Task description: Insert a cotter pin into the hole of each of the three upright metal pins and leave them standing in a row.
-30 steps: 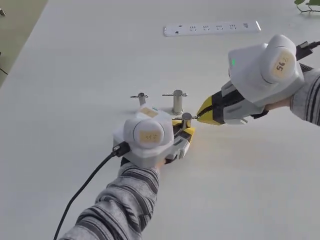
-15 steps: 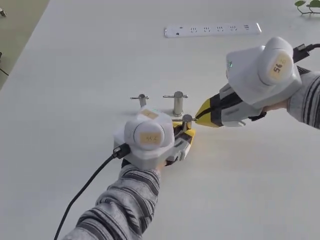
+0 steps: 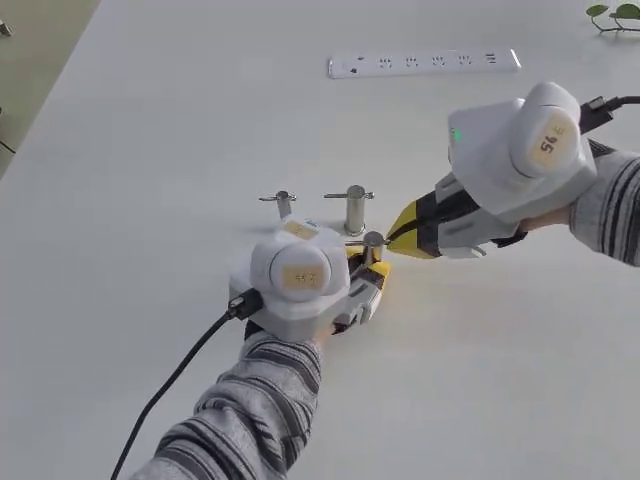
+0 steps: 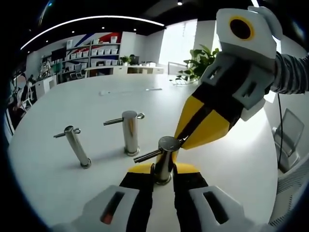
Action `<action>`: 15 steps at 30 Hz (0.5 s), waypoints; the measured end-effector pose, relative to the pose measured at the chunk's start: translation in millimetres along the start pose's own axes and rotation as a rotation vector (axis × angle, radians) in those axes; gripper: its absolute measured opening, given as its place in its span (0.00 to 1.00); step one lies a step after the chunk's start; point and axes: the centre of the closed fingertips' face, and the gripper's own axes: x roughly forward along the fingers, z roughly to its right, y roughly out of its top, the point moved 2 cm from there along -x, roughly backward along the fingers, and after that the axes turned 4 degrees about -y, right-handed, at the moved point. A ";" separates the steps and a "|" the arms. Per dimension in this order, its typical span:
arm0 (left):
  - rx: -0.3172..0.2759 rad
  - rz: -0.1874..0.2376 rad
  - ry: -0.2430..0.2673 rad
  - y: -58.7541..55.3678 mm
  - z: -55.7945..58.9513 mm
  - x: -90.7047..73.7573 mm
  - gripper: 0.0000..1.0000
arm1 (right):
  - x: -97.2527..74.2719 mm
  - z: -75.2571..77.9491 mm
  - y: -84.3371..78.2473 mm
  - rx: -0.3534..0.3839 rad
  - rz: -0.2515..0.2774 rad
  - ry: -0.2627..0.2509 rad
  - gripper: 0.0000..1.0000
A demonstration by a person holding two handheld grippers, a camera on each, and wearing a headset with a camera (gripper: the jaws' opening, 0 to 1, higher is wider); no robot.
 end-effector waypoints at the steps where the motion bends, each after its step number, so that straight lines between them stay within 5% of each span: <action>1: 0.003 -0.010 0.005 -1.8 -0.7 -0.6 0.14 | 0.1 0.0 0.3 0.001 0.000 -0.001 0.00; 15: 0.078 -0.016 -0.014 3.3 -0.5 -22.6 0.37 | 6.5 -1.3 6.2 0.074 0.018 0.009 0.14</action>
